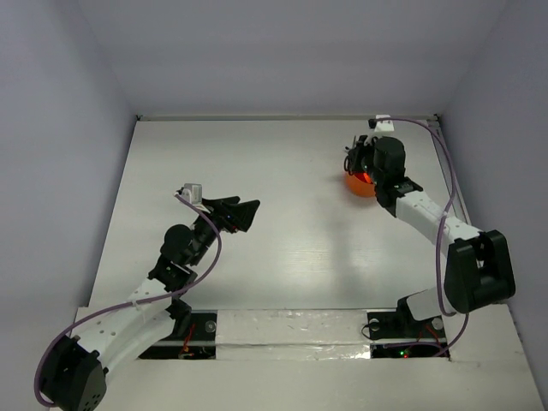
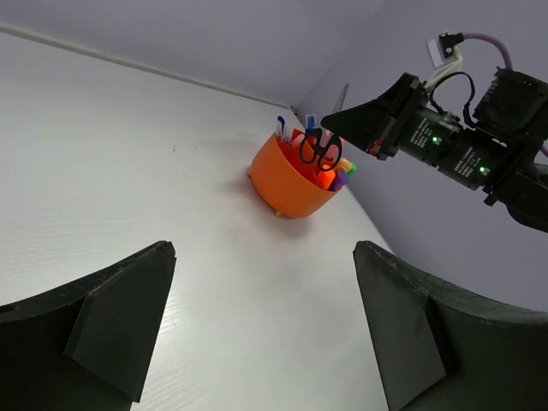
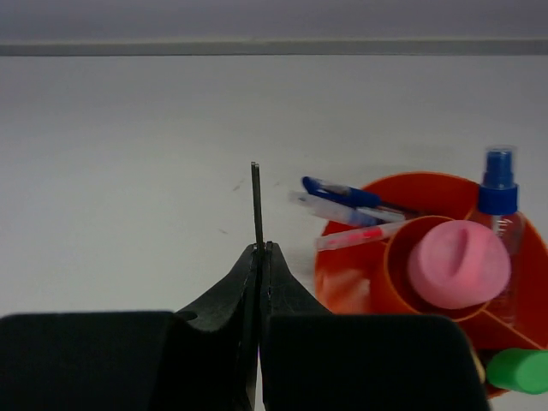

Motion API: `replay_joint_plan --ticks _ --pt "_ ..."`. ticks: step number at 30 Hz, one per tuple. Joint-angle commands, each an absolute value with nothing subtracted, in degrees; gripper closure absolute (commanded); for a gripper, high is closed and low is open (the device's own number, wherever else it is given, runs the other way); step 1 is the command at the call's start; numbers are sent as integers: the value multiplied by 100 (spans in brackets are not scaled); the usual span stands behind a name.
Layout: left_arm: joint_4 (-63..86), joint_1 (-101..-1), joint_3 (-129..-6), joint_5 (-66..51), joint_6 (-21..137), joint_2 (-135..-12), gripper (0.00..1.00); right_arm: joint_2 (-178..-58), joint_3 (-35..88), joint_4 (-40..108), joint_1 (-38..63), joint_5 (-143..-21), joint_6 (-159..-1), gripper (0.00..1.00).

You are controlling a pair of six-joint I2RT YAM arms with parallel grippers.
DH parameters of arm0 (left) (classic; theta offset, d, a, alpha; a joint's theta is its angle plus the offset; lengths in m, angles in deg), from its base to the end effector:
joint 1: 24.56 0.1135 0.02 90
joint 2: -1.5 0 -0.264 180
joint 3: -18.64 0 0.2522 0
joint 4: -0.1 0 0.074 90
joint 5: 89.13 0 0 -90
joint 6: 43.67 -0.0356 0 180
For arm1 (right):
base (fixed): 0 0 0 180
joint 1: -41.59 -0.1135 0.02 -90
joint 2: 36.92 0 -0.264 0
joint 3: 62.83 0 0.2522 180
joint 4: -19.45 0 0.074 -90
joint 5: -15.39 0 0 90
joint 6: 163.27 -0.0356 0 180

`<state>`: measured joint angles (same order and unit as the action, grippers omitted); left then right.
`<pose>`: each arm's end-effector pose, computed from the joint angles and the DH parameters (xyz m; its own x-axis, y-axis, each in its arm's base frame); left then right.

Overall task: Sort the stationery into containers
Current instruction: Place the scissors in the storage box.

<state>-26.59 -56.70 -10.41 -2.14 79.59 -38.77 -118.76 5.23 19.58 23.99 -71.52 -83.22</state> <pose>0.1442 -0.0928 0.2643 -0.1260 -0.5676 -0.8136 0.6039 0.6067 -0.5169 0.3188 0.0991 0.2884 -0.2693 0.0956 -0.9583 -0.2087 0.9656 0.1550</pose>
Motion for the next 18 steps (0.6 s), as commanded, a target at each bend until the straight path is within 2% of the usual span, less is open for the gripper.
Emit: replay_joint_plan --ticks 1,18 --pt "-2895 -5647 -1006 -265 7859 -3787 18 -11989 832 1633 2717 -7153 -7951 100" --pt "-3026 -5647 -998 -300 7850 -3989 18 -12674 762 930 2876 -7171 -7090 100"
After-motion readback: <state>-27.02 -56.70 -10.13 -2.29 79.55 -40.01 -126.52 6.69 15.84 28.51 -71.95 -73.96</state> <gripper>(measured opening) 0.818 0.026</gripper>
